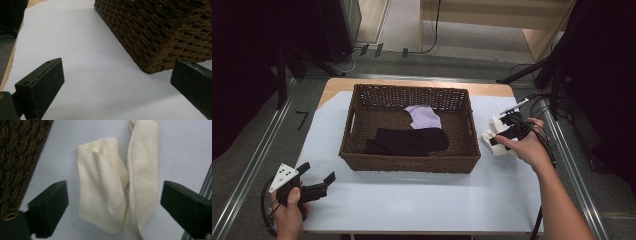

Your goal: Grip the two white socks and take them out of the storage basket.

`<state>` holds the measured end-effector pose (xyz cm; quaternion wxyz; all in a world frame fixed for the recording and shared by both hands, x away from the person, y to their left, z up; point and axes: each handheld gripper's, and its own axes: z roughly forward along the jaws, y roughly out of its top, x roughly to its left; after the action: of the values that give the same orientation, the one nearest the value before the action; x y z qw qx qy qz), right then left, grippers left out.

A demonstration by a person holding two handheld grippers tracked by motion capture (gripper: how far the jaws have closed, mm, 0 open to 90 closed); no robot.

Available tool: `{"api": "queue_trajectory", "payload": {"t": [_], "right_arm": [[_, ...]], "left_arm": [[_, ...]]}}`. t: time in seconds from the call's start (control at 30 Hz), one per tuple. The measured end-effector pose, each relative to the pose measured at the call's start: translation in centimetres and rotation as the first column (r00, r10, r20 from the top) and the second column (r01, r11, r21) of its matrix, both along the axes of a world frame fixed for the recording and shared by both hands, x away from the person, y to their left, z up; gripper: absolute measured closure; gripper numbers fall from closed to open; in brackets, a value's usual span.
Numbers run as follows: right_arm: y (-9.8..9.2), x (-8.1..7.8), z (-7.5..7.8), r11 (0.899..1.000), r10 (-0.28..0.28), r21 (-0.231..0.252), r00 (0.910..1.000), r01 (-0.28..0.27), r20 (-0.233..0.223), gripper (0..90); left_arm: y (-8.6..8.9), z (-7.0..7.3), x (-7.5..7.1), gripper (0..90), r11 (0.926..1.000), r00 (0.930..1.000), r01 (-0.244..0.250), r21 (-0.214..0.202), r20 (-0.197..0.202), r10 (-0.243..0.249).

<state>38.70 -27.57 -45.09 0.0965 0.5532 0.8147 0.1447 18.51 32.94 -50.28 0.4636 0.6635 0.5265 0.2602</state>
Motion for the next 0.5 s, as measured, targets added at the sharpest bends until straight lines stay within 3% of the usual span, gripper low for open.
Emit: {"api": "queue_trajectory", "payload": {"t": [0.23,0.5], "right_arm": [[-1.2,-3.1,-1.3,0.995,-0.053,0.093,0.99,0.042,0.13,0.0],[-2.9,-7.1,-3.1,0.975,-0.15,0.2,0.9527,0.098,0.265,0.0]], "left_arm": [[0.0,0.0,0.0,0.1,1.0,1.0,-0.001,0.001,-0.001,0.001],[0.0,0.0,0.0,0.1,1.0,1.0,-0.002,0.003,-0.002,0.002]]}}
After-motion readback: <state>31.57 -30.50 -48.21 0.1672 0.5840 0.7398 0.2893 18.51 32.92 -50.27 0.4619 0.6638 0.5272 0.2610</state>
